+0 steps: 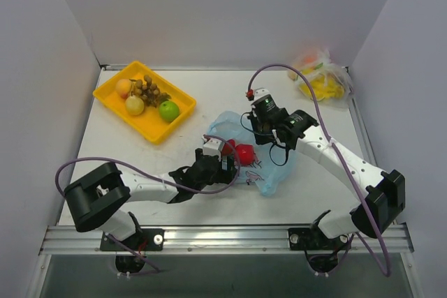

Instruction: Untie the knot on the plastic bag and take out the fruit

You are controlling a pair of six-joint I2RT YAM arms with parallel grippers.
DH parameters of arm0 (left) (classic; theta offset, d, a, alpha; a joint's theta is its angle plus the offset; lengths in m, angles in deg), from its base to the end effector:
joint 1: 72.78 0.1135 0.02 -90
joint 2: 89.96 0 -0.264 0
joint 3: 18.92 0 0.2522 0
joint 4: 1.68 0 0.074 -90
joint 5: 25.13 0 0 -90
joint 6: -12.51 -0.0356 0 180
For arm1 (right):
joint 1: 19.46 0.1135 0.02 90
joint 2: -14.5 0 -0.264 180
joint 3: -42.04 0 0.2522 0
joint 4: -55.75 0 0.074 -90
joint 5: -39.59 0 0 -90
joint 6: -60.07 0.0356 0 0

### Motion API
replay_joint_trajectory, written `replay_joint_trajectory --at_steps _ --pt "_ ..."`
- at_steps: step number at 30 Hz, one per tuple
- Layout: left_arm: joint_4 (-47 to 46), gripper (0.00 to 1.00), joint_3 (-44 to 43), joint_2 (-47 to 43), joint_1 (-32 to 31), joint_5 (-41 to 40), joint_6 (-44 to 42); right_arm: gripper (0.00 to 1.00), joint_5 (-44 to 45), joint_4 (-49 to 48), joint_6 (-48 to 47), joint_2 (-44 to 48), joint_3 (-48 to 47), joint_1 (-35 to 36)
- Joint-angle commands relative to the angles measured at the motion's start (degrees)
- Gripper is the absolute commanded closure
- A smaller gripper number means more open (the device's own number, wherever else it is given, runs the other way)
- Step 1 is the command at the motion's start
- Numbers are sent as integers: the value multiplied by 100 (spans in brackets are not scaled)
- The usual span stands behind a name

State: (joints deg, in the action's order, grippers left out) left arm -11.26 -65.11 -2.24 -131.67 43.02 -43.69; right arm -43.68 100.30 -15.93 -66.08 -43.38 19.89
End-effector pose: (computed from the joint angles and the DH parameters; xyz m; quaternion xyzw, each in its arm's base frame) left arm 0.1607 -0.2407 0.1534 0.0967 0.8580 -0.2303 0.4488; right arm 0.2441 0.1947 0.3254 -0.1740 0.8871 0.1429 0.4029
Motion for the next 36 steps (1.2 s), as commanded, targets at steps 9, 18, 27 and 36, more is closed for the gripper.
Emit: replay_joint_trajectory --at_steps 9,18,27,36 --pt "188 3 -229 -1345 -210 -469 39 100 216 121 173 -46 -182 29" --pt "1278 3 -1422 -715 -263 -1050 768 100 172 121 542 -186 -340 46" --pt "1419 3 -2039 218 -289 -1111 1392 100 101 129 824 -213 -419 160" --pt "1095 3 -2215 816 -289 -1164 1419 100 31 121 982 -283 -375 169"
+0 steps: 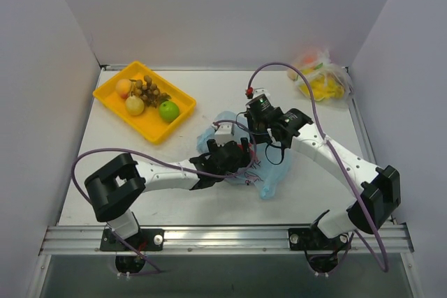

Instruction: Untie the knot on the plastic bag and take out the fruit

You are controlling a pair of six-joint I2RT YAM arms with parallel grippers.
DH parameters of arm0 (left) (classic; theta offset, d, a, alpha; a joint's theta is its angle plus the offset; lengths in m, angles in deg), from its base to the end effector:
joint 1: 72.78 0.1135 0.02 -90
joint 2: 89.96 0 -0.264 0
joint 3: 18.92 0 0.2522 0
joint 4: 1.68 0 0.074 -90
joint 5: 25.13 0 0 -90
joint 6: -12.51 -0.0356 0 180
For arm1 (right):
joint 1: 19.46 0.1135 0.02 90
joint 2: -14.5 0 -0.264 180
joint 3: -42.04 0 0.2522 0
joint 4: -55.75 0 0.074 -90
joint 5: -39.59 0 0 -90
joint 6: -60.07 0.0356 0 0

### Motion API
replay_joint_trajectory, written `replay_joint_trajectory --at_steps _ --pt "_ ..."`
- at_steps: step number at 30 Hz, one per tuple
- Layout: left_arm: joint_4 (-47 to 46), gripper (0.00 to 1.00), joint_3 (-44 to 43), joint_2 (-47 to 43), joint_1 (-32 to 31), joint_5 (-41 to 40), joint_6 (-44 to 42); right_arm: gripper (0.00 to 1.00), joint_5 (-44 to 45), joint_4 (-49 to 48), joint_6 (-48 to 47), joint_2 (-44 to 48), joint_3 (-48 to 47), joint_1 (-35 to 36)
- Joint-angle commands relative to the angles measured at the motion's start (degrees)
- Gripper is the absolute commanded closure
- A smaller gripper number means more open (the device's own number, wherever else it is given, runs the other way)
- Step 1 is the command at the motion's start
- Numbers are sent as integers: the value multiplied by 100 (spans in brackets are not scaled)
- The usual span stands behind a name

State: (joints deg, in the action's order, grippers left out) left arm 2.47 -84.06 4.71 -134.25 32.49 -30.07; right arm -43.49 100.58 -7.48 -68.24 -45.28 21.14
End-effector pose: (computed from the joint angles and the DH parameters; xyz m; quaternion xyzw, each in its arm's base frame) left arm 0.1827 -0.2962 0.1946 -0.0270 0.8564 -0.2258 0.4635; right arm 0.2469 0.2060 0.3249 -0.1178 0.8982 0.1729 0.3865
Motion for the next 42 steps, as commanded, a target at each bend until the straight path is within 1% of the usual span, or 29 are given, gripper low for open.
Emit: replay_joint_trajectory --at_steps 1,8,11,18,19,21,22,24,25,27,28,29,32,34,35,38,41,42 --pt "-340 3 -321 156 -31 -111 22 100 11 92 145 -84 -168 45" --pt "-647 3 -452 604 -32 -163 13 100 -164 92 241 -155 -159 36" --pt "-946 3 -452 780 -40 -189 -5 100 -235 101 276 -164 -159 44" --pt "-1288 3 -514 1167 -31 -585 39 100 -366 101 364 -181 -115 62" --pt "-1333 5 -505 1211 -31 -629 31 100 -367 101 373 -199 -97 62" --pt "-1403 13 -488 1317 -31 -682 48 100 -375 92 365 -190 -80 71" --pt "-1438 20 -461 1326 -31 -673 48 100 -349 92 365 -181 -53 71" --pt "-1535 27 -348 1282 -31 -656 -13 100 -305 92 338 -181 -36 71" --pt "-1562 36 -303 1247 -40 -655 -39 100 -262 92 347 -190 -27 71" --pt "-1658 47 -111 1106 -40 -655 -101 100 -235 101 321 -199 -36 62" --pt "-1676 57 -31 1045 -40 -647 -127 100 -200 92 303 -225 -44 71" --pt "-1694 62 22 983 -40 -603 -162 100 -173 92 294 -225 -62 71" --pt "-1711 69 250 519 -66 -402 -399 100 -25 92 207 -260 -114 36" --pt "-1711 70 408 307 -128 -261 -689 100 64 101 101 -251 -159 1" --pt "-1694 71 461 80 -154 -51 -795 100 151 101 75 -251 -176 -78" --pt "-1685 71 680 -395 -251 284 -1199 100 196 101 -31 -190 -220 -218" --pt "-1659 72 883 -861 -260 1056 -1445 100 152 101 -84 -129 -203 -456" --pt "-1632 72 910 -959 -269 1615 -1646 100 126 110 -110 -120 -177 -587"
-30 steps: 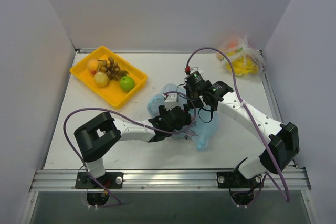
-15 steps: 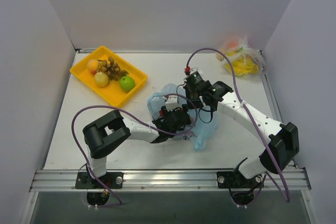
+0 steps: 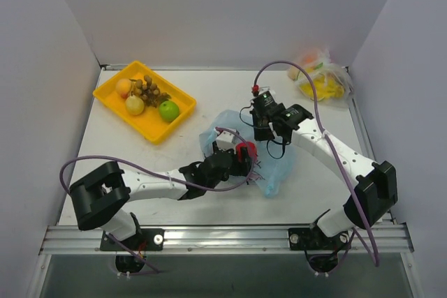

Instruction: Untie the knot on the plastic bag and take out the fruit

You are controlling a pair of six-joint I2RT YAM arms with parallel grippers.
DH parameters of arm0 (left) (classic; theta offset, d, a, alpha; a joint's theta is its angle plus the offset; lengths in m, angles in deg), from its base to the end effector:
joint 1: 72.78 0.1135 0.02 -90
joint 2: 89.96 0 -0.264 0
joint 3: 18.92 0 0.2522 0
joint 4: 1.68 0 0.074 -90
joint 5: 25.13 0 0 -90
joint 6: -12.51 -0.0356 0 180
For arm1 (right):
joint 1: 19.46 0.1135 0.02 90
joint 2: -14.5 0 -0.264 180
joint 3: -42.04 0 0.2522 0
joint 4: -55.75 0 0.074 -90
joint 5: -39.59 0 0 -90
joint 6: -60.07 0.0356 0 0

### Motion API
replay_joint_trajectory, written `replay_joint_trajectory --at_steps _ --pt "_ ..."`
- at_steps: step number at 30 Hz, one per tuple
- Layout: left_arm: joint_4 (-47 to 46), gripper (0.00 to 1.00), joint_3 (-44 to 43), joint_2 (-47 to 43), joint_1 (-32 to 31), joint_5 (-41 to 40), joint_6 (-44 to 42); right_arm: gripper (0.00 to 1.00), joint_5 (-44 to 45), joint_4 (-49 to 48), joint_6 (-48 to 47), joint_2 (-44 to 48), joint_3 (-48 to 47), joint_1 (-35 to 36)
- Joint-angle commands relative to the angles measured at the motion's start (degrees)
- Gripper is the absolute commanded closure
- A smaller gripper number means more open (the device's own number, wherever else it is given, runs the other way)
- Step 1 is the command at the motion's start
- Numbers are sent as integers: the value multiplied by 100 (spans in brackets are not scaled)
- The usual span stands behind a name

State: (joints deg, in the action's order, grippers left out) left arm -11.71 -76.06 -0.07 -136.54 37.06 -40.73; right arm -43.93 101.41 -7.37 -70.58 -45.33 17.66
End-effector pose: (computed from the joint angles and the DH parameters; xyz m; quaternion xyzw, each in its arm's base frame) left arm 0.1603 -0.2877 0.2003 0.0592 0.8169 -0.2856 0.4976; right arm 0.2647 0.1953 0.3115 -0.0940 0.9123 0.1516 0.3686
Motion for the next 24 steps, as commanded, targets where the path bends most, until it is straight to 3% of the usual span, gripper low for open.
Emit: replay_joint_trajectory --at_steps 1,3,7,12,19,22,23,24 --pt "-205 72 127 -577 -39 1469 -686 100 152 27 -164 132 -155 -284" --pt "-118 72 162 -866 -65 2293 -967 100 117 27 -217 149 -119 -459" --pt "277 72 180 -1394 -92 2981 -1196 100 117 44 -305 228 -32 -662" --pt "1330 72 -266 -2211 31 2756 -1416 100 187 71 -358 307 170 -733" --pt "2291 69 -1155 -2695 1041 3405 -1504 100 248 62 -288 439 584 -777" --pt "2370 68 -1296 -2880 1690 3230 -1504 100 222 62 -270 544 742 -777" --pt "2640 68 -1331 -2880 2162 3125 -1470 100 196 71 -253 571 768 -777" --pt "2782 68 -1375 -2872 2376 2689 -1408 100 161 62 -253 615 803 -777"
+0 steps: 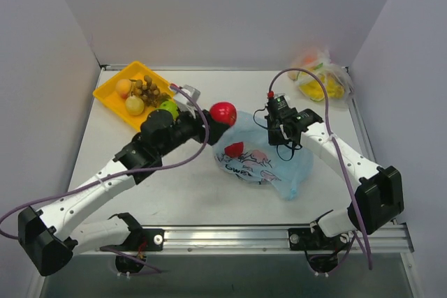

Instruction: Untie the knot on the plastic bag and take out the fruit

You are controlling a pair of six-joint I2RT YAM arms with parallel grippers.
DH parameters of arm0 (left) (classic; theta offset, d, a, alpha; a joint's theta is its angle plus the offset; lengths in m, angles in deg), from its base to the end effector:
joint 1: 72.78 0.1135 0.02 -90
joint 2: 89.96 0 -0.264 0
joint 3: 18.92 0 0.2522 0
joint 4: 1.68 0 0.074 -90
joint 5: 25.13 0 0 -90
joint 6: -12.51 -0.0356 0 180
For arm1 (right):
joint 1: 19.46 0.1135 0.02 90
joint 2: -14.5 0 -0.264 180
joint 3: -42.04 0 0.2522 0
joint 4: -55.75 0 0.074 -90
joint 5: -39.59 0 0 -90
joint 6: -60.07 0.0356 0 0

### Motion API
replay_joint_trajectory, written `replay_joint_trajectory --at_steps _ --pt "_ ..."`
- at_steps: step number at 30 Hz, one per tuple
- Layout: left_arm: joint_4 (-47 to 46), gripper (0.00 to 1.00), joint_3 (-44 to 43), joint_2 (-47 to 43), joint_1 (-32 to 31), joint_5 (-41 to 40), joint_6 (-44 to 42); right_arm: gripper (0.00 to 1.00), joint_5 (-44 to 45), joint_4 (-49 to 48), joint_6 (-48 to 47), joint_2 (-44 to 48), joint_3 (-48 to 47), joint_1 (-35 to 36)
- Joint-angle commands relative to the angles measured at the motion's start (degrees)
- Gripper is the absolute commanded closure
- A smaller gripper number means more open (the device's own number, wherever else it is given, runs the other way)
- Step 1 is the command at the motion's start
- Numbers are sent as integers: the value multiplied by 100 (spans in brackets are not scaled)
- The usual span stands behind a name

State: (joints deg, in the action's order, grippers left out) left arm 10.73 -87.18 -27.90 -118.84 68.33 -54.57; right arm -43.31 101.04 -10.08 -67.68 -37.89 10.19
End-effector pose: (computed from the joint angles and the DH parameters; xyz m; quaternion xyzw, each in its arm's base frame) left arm 0.1760 -0.1858 0.3621 0.1690 0.7249 -0.3965 0.5374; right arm 0.2715 0.1495 0.2845 -0.0571 0.9289 0.0989 0.3524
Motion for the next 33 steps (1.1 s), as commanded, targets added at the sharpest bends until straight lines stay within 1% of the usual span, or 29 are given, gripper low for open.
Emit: replay_joint_trajectory --at_steps 1,2,3,4,5,9,11,13,16,17,20,21,23,24,25,26,28,30,31,32,33 --pt "713 68 -315 33 851 -687 45 100 47 99 36 385 113 -29" --pt "1106 68 -455 104 1236 -985 194 100 21 108 36 430 157 -29" --pt "1267 67 -500 191 1501 -1371 317 100 12 108 27 500 175 -29" --pt "1390 66 -518 279 1747 -1401 432 100 20 108 27 526 218 -29" --pt "1409 66 -466 454 2289 -1332 616 100 29 108 -8 553 227 -29" --pt "1190 66 -325 1017 3276 -1059 925 100 55 108 -35 676 236 -38" --pt "919 66 -289 1429 3498 -1015 951 100 3 108 -35 711 228 -29" --pt "733 63 -315 1859 3717 -953 916 100 -32 108 -52 738 219 -21" --pt "705 54 -613 2318 3911 -1032 855 100 -76 99 -96 799 227 -12" --pt "767 47 -693 2589 3956 -1119 820 100 -76 99 -96 817 236 -12" --pt "933 34 -974 2959 4113 -1216 723 100 -68 99 -105 878 289 -12" --pt "952 22 -992 3004 4140 -1243 697 100 -68 108 -114 930 306 -12" --pt "1004 11 -993 3005 4176 -1243 592 97 -76 99 -122 948 324 -3" --pt "1013 3 -966 2952 4167 -1217 548 95 -76 99 -131 983 324 -12" --pt "1013 3 -914 2813 4158 -1208 521 93 -94 99 -140 992 324 -12" --pt "1013 3 -800 2716 4141 -1208 477 87 -120 108 -166 1019 316 -12" --pt "1057 2 -685 2400 4105 -1225 398 79 -207 99 -201 1019 246 -12" --pt "1197 3 -545 2171 4009 -1208 284 64 -296 108 -289 1028 175 -3" --pt "1250 3 -501 1917 3965 -1173 249 56 -357 117 -342 1036 140 6" --pt "1329 3 -448 1776 3904 -1147 127 41 -471 134 -447 1036 35 6" --pt "1382 3 -352 1626 3773 -1129 47 34 -515 152 -526 1071 -27 23"
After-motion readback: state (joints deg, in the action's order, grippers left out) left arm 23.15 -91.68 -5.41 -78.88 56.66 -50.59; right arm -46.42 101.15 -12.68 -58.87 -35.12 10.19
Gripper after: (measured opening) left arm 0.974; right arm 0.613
